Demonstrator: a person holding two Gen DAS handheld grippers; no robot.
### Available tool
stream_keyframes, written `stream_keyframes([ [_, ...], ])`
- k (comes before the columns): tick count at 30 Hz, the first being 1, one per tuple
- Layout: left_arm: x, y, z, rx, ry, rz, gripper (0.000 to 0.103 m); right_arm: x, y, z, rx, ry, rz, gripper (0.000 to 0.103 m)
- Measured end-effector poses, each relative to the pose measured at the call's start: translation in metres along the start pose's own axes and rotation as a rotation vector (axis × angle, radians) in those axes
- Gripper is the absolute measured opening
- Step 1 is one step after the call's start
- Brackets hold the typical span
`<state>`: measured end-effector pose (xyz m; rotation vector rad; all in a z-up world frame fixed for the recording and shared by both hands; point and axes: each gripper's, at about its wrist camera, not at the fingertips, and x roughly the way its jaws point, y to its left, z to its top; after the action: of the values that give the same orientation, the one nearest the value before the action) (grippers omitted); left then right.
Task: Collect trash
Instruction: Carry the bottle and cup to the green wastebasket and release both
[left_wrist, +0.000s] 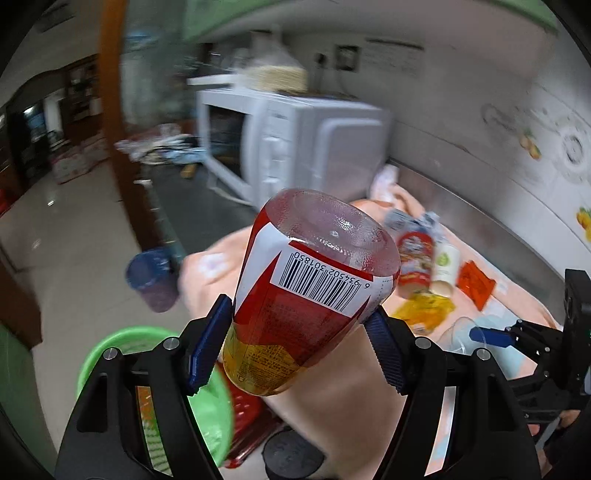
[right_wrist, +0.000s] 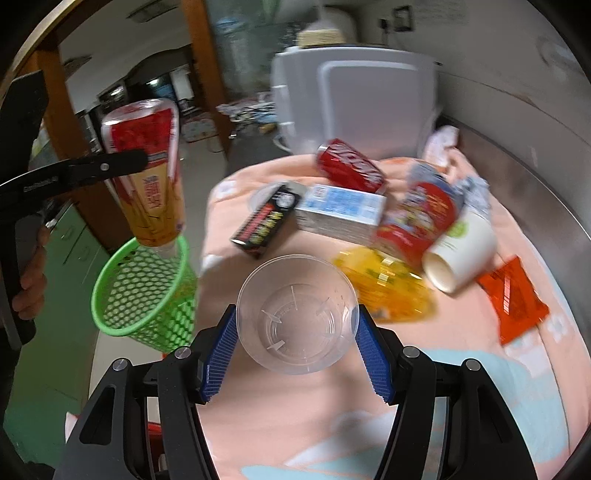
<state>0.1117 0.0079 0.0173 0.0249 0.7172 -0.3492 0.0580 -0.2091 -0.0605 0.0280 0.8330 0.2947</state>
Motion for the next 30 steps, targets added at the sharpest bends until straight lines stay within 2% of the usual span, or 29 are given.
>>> stream_keyframes([
  [5, -0.021, 0.048, -0.019, -0.072, -0.005, 0.124, 0.071, 0.013, 0.034, 0.009, -0.062, 0.009, 0.06, 0.06],
  [11, -0.012, 0.101, -0.053, -0.181, 0.062, 0.212, 0.071, 0.037, 0.071, 0.019, -0.13, 0.039, 0.124, 0.06],
  [14, -0.001, 0.128, -0.073, -0.251, 0.097, 0.226, 0.071, 0.05, 0.087, 0.02, -0.155, 0.06, 0.144, 0.06],
  [20, 0.022, 0.157, -0.105, -0.32, 0.183, 0.258, 0.071, 0.072, 0.11, 0.021, -0.194, 0.098, 0.171, 0.06],
  [30, 0.031, 0.186, -0.127, -0.396, 0.24, 0.304, 0.072, 0.102, 0.135, 0.028, -0.231, 0.137, 0.213, 0.06],
])
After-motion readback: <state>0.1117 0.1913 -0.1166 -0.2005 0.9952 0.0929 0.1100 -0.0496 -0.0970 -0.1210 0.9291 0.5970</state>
